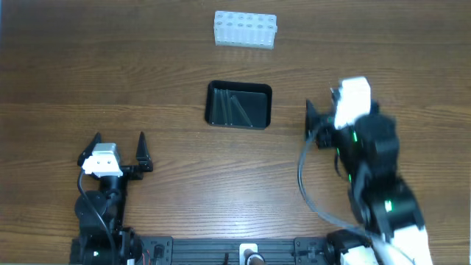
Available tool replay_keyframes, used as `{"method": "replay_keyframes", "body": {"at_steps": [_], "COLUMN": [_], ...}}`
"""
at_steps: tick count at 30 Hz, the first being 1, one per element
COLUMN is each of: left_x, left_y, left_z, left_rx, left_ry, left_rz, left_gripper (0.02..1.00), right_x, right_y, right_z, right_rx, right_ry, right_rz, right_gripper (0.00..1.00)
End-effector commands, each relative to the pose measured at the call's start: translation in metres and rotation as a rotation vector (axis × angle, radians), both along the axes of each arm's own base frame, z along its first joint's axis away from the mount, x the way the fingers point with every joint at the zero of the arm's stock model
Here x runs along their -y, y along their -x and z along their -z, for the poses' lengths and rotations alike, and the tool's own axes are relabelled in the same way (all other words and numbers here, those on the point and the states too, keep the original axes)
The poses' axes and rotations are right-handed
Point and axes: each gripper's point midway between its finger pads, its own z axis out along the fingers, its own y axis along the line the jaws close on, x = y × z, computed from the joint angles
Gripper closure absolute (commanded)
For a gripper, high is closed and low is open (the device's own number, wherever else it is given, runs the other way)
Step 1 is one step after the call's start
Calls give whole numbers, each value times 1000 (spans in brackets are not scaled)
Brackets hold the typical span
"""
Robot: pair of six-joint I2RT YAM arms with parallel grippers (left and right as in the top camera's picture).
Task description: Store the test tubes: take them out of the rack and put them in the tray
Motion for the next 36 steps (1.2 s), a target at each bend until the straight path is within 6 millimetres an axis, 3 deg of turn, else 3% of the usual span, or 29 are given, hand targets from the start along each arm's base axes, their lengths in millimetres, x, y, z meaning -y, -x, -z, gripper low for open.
{"method": "replay_keyframes", "body": {"at_steps": [1, 7, 18, 36], "left_x": [1, 1, 1, 1], "left_y": [0, 0, 0, 0], "left_z": [1, 1, 1, 1], "left_rx": [3, 3, 3, 3], "left_ry": [-13, -13, -13, -13], "left_rz": [10, 10, 10, 10], "left_gripper": [18, 18, 18, 18], "right_x": [14, 19, 20, 39], "right_y": [25, 50, 48, 43], "right_z": [20, 54, 111, 108], "right_rx": [68, 118, 276, 321], "right_ry": [-3, -13, -11, -22], "right_rz": [31, 32, 29, 87], "right_gripper": [7, 9, 9, 9]}}
